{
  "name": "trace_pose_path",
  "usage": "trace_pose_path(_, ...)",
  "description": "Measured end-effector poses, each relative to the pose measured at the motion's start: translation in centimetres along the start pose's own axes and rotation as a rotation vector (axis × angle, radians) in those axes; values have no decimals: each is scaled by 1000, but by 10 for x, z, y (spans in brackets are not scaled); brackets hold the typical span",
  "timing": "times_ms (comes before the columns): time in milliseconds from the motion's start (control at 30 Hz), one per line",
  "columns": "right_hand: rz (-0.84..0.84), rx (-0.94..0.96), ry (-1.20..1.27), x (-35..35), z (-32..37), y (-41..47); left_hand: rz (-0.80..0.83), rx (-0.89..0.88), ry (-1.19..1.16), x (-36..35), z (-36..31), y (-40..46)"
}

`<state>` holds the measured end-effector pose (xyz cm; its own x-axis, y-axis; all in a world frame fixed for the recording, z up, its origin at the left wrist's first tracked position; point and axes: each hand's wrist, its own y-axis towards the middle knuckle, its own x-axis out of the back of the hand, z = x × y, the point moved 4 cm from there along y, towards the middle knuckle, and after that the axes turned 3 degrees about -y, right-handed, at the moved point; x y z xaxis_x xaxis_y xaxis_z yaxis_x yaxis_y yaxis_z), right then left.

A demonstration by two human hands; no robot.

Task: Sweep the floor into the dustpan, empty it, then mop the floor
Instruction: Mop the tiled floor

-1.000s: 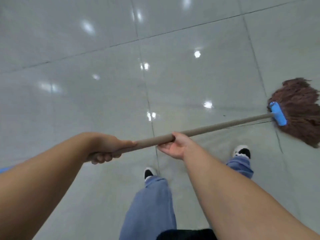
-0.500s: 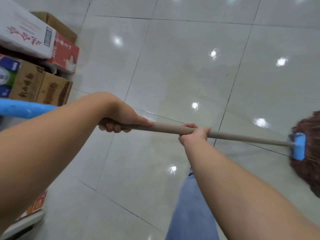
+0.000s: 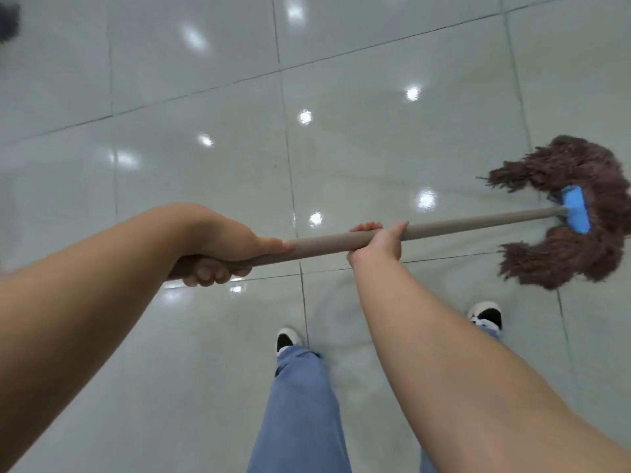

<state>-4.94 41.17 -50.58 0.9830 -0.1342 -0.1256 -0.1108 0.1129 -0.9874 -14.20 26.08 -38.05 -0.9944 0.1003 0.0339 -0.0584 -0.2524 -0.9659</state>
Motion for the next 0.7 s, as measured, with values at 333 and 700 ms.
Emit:
trace_pose_path(333, -169, 334, 84, 144, 511, 88, 176, -343, -22, -155, -518, -61)
trace_pose_path(700, -273, 285, 19, 234, 566, 115, 273, -334, -6, -238, -565, -47)
